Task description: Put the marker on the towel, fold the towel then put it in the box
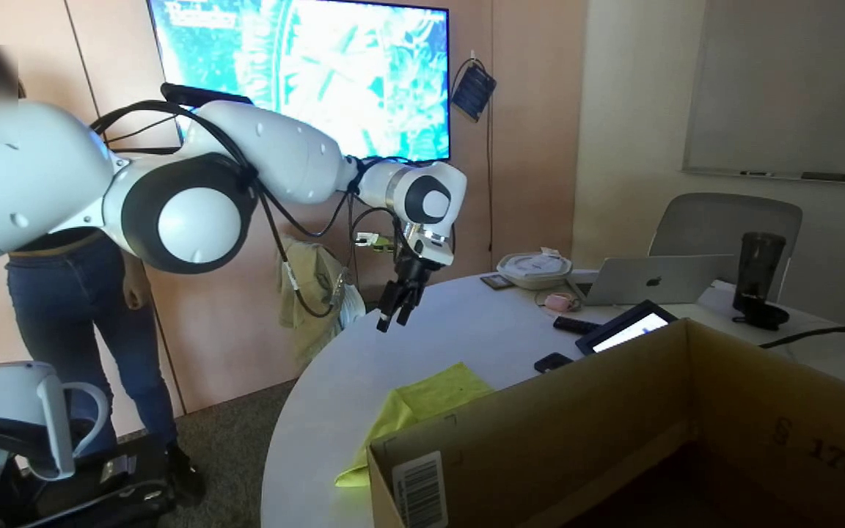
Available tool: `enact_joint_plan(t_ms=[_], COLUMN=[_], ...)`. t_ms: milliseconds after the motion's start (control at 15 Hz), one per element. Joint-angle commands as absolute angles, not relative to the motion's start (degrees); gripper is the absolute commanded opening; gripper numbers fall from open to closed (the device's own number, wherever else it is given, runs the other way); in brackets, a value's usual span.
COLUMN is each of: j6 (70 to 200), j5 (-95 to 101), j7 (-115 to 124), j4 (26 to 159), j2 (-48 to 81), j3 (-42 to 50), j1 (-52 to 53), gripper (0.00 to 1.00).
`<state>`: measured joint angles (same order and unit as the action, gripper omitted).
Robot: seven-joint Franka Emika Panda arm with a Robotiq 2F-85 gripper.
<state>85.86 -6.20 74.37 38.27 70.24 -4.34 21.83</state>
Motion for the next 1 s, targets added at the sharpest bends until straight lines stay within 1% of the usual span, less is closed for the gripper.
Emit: enact_joint_plan(t_ms=[0,133,467,933], j6=[87.47,90.88,107.28,116.26], j5=[-7.93,-8.16,-7.31,-7.21], j7=[77.28,75.73,69.6,66.59], j4=[46.34,51.07,64.37,81.97], j2=[66.25,64.19,57.79,49.29], j3=[-4.2,-4.68,-5.57,-4.74], j1=[18.98,17.59,16.54,17.4], gripper=[1.0,1.0,1.0,1.0])
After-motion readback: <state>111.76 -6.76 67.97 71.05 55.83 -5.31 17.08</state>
